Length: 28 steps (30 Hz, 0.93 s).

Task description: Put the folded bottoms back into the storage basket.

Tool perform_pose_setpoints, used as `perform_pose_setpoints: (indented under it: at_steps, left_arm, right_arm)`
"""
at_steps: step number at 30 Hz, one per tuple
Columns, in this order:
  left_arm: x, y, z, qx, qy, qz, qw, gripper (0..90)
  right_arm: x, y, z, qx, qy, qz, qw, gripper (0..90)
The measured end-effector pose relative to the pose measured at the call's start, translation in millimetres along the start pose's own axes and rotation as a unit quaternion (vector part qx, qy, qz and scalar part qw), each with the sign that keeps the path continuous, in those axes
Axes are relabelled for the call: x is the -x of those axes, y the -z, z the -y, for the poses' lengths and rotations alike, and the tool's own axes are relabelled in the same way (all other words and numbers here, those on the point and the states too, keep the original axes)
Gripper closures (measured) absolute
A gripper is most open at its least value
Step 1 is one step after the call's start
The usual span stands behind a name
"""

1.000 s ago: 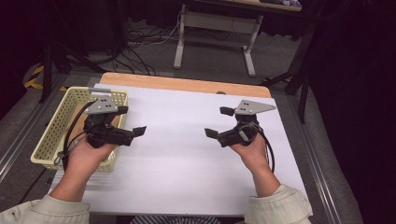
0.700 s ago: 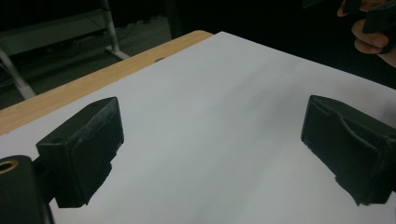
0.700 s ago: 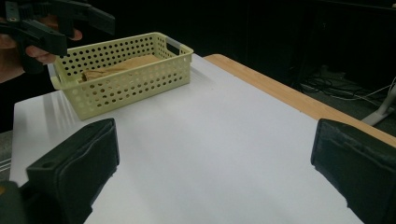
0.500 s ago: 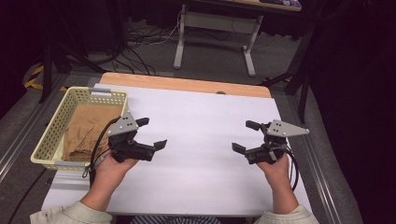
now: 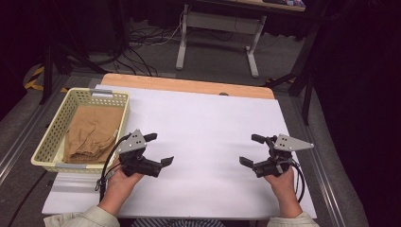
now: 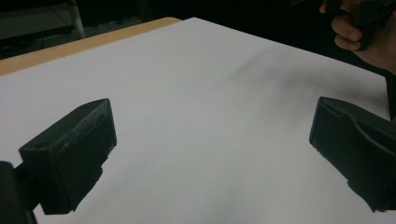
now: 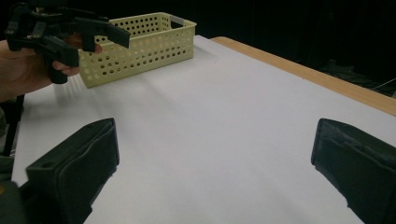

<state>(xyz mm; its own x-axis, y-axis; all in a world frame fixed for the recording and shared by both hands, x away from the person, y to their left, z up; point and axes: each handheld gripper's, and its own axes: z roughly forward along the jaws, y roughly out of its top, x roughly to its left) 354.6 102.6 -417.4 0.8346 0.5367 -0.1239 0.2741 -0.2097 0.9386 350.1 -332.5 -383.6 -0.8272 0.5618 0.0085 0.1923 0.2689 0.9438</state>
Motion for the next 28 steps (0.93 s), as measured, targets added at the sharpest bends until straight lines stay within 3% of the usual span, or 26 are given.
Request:
perform_pose_setpoints:
  at_steps: [8, 12, 14, 18, 25, 26, 28]
  left_arm:
    - [-7.8, 0.8, 10.5, 0.012, -0.006, -0.007, 0.9999, 1.0]
    - [-8.9, -2.6, 14.8, -0.018, -0.014, -0.026, 0.9994, 0.0]
    - [-9.2, -2.3, 18.7, -0.005, -0.003, -0.039, 0.9992, 0.0]
    - [-12.4, -0.2, 20.2, 0.019, 0.012, -0.02, 0.9996, 0.0]
    - [-9.8, 0.4, 20.1, 0.014, -0.02, -0.006, 0.9997, 0.0]
    - [-9.0, 0.3, 19.7, 0.012, -0.032, -0.01, 0.9994, 0.0]
    - [-8.3, 0.1, 19.7, 0.012, -0.034, -0.011, 0.9993, 0.0]
  right_arm:
    - [-2.1, -0.5, 19.1, 0.012, 0.001, 0.0, 0.9999, 1.2]
    - [-2.4, -0.2, 28.2, -0.001, 0.005, 0.005, 1.0, 1.0]
    - [-1.7, -0.1, 30.0, -0.005, 0.003, 0.006, 1.0, 1.0]
    - [-1.7, -0.4, 30.8, -0.002, 0.007, 0.007, 1.0, 1.0]
    - [-1.6, -1.8, 31.8, -0.007, 0.008, 0.005, 0.9999, 1.0]
    - [-1.4, -1.8, 31.9, -0.006, 0.007, 0.006, 0.9999, 1.0]
    - [-1.4, -1.7, 32.0, -0.005, 0.005, 0.007, 1.0, 1.0]
